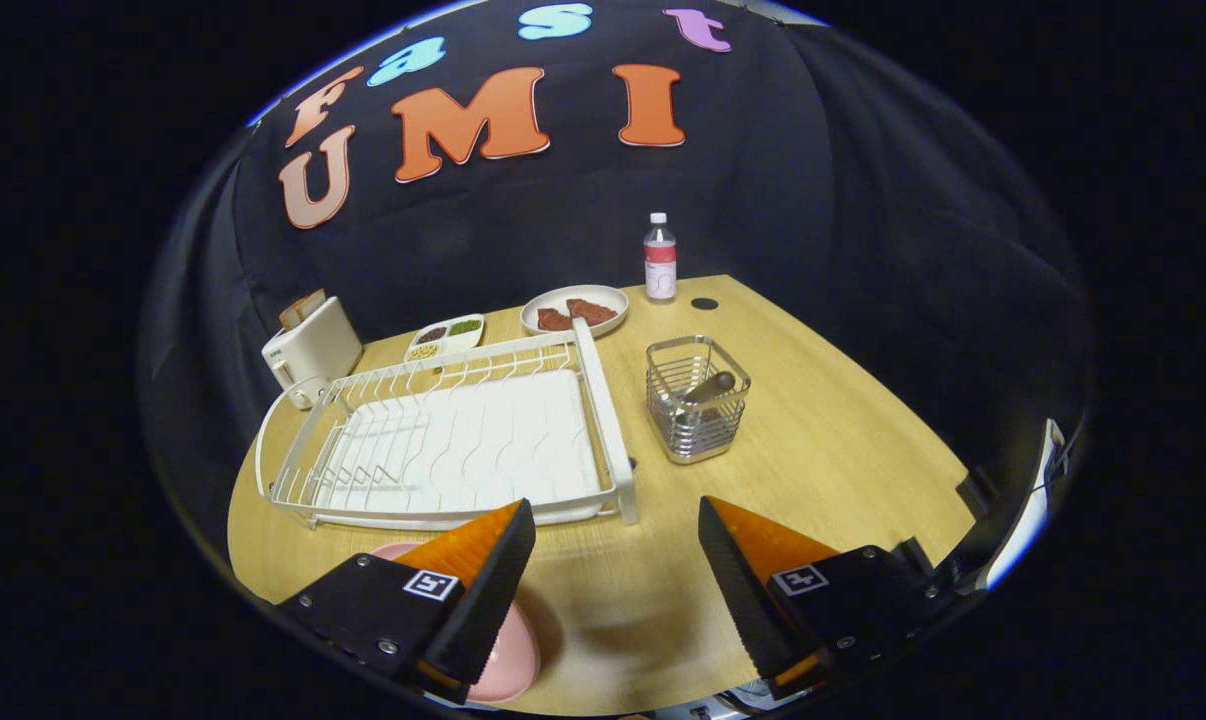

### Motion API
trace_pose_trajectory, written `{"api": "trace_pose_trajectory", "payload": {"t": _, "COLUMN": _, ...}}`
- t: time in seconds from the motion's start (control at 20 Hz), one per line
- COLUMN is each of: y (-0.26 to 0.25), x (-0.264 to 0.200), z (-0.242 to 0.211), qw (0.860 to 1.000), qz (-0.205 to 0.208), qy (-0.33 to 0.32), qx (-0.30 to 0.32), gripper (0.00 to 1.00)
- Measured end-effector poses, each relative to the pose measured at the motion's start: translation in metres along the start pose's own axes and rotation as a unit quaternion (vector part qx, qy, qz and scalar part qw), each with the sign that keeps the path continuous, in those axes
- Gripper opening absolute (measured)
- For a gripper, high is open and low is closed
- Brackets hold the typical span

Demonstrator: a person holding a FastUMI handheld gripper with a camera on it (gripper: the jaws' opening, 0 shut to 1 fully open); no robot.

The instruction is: Take the plate from the dish rack, then take the spoon from the basket and place it into the plate.

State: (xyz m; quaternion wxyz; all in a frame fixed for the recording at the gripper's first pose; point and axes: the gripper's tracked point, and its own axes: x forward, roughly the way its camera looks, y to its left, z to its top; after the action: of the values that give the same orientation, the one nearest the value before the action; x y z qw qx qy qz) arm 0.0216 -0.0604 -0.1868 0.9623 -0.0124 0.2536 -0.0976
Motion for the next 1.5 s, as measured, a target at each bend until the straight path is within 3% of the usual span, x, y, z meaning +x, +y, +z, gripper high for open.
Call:
{"api": "trace_pose_trajectory", "payload": {"t": 0.35, "y": -0.041, "x": 0.030, "z": 0.070, "qw": 0.995, "qz": -0.041, "qy": -0.089, "qx": -0.023, "gripper": 0.98}}
{"api": "trace_pose_trajectory", "payload": {"t": 0.65, "y": -0.049, "x": 0.071, "z": 0.077, "qw": 0.991, "qz": -0.039, "qy": -0.115, "qx": -0.064, "gripper": 0.89}}
{"api": "trace_pose_trajectory", "payload": {"t": 0.85, "y": -0.051, "x": 0.093, "z": 0.064, "qw": 0.993, "qz": -0.023, "qy": -0.101, "qx": -0.052, "gripper": 0.69}}
{"api": "trace_pose_trajectory", "payload": {"t": 1.0, "y": -0.049, "x": 0.099, "z": 0.061, "qw": 0.994, "qz": -0.008, "qy": -0.103, "qx": -0.045, "gripper": 0.42}}
{"api": "trace_pose_trajectory", "payload": {"t": 1.2, "y": -0.044, "x": 0.105, "z": 0.058, "qw": 0.994, "qz": 0.012, "qy": -0.100, "qx": -0.045, "gripper": 0.17}}
{"api": "trace_pose_trajectory", "payload": {"t": 1.5, "y": -0.039, "x": 0.100, "z": 0.063, "qw": 0.992, "qz": 0.026, "qy": -0.110, "qx": -0.049, "gripper": 0.06}}
